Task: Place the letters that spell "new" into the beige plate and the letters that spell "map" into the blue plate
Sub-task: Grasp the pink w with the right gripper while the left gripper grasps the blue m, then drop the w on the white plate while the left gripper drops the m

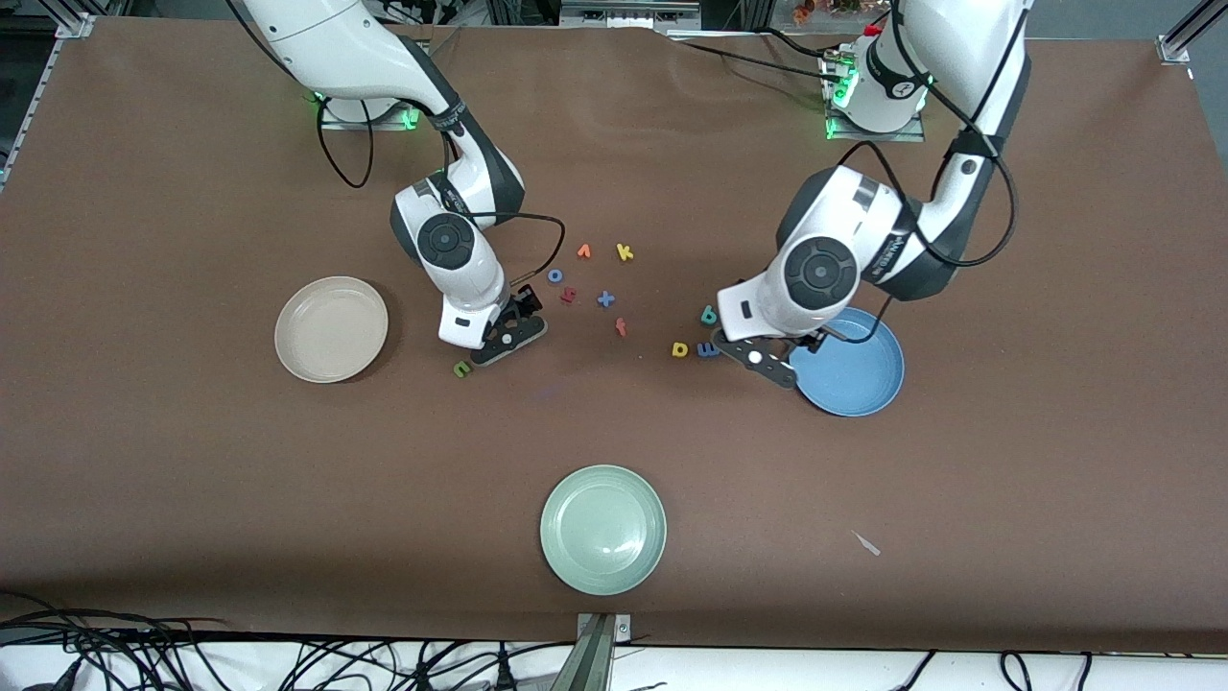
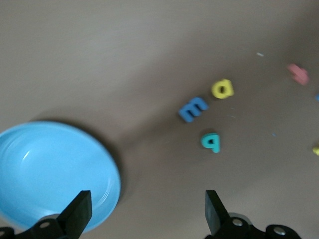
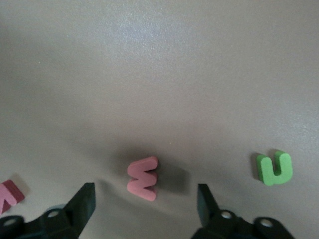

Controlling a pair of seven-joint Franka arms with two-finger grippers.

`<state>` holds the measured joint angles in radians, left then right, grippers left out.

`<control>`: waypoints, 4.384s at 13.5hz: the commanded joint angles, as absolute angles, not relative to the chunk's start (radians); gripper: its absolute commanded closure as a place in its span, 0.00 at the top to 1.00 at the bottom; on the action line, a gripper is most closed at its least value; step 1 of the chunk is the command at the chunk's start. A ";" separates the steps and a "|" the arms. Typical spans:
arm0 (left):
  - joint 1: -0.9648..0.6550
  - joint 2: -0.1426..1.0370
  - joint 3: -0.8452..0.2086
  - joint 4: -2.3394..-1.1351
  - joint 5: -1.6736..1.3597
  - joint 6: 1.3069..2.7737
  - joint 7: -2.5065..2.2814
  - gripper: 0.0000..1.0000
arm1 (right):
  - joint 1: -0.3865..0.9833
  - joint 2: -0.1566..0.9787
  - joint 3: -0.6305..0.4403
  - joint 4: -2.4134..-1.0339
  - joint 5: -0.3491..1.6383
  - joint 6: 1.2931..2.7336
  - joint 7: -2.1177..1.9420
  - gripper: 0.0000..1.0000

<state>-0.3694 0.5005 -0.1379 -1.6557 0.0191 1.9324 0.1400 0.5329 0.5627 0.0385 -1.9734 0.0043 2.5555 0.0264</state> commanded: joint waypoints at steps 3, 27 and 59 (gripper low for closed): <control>-0.374 0.594 -0.150 -1.647 -0.014 2.110 0.498 1.00 | 0.541 0.581 0.037 -1.979 -0.008 2.603 0.009 0.75; -0.456 0.742 -0.149 -1.663 0.175 2.278 0.738 0.25 | 0.491 0.448 -0.262 -1.945 0.000 2.137 -0.098 0.00; -0.187 0.578 -0.327 -1.681 0.156 1.944 0.225 1.00 | 0.561 0.644 -0.158 -1.819 0.169 2.414 -0.345 0.99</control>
